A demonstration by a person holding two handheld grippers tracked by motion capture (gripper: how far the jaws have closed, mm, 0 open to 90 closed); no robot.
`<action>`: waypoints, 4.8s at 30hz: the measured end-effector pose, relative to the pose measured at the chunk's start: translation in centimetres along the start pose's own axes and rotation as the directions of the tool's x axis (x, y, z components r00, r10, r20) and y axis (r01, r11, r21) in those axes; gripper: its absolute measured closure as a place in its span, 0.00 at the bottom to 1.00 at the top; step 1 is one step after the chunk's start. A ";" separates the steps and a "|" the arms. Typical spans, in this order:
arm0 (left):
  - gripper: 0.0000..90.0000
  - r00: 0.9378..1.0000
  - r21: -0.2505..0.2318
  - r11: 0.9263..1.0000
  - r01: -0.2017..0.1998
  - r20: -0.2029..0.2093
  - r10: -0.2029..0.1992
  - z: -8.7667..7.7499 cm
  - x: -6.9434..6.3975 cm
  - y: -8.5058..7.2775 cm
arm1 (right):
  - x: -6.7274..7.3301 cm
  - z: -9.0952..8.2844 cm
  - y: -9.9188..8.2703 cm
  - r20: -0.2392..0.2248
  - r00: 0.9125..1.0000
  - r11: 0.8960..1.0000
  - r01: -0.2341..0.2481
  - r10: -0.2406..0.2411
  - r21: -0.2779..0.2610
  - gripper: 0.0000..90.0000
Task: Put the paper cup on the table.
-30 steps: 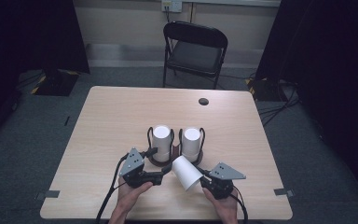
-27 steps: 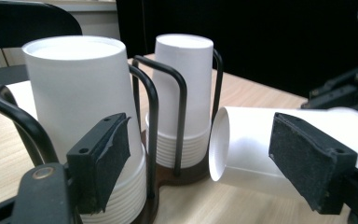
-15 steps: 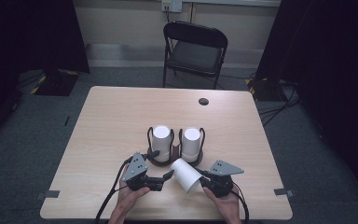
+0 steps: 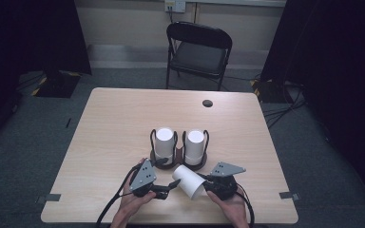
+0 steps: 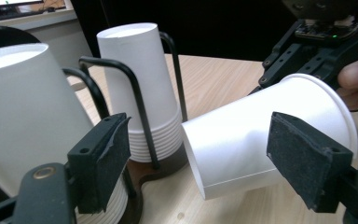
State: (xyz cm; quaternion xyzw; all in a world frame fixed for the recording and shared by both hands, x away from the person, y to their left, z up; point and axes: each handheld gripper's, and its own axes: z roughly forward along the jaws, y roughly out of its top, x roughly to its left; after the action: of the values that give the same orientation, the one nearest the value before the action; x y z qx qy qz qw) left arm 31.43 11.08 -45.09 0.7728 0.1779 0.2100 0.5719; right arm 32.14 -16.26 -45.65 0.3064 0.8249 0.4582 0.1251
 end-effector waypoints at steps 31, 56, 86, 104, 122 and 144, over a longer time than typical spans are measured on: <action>0.17 0.978 0.083 0.976 -0.199 0.085 0.192 1.4 -2.6 -0.1 | -0.4 -0.5 1.6 -0.073 0.996 0.992 0.051 -0.042 0.116 0.96; 0.11 0.922 0.171 0.907 -0.385 0.117 0.370 3.8 -4.6 0.4 | -1.5 0.0 2.3 -0.102 0.995 0.978 0.037 -0.017 0.204 0.97; 0.17 0.928 0.137 0.918 -0.372 0.050 0.369 5.8 -5.5 0.7 | -1.7 0.6 3.3 -0.101 0.991 0.980 -0.063 0.083 0.186 0.99; 0.22 0.938 0.110 0.932 -0.346 0.049 0.343 5.8 -5.3 0.8 | -1.5 0.9 3.4 -0.081 0.992 0.973 -0.078 0.097 0.216 0.98; 0.27 0.968 0.061 0.966 -0.249 0.058 0.246 5.4 -4.5 0.7 | -1.5 1.0 3.4 -0.070 0.992 0.974 -0.093 0.110 0.204 0.93; 0.27 0.991 0.055 0.990 -0.132 0.009 0.132 5.3 -3.0 0.3 | -1.5 0.2 3.0 -0.033 0.988 0.987 -0.149 0.151 0.062 0.80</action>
State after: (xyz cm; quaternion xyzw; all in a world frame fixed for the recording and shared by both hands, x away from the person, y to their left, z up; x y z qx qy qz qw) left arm 31.73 5.17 -46.56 0.7991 0.1307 0.2402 0.5354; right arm 34.61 -15.90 -43.33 0.3624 0.8150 0.4473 0.0654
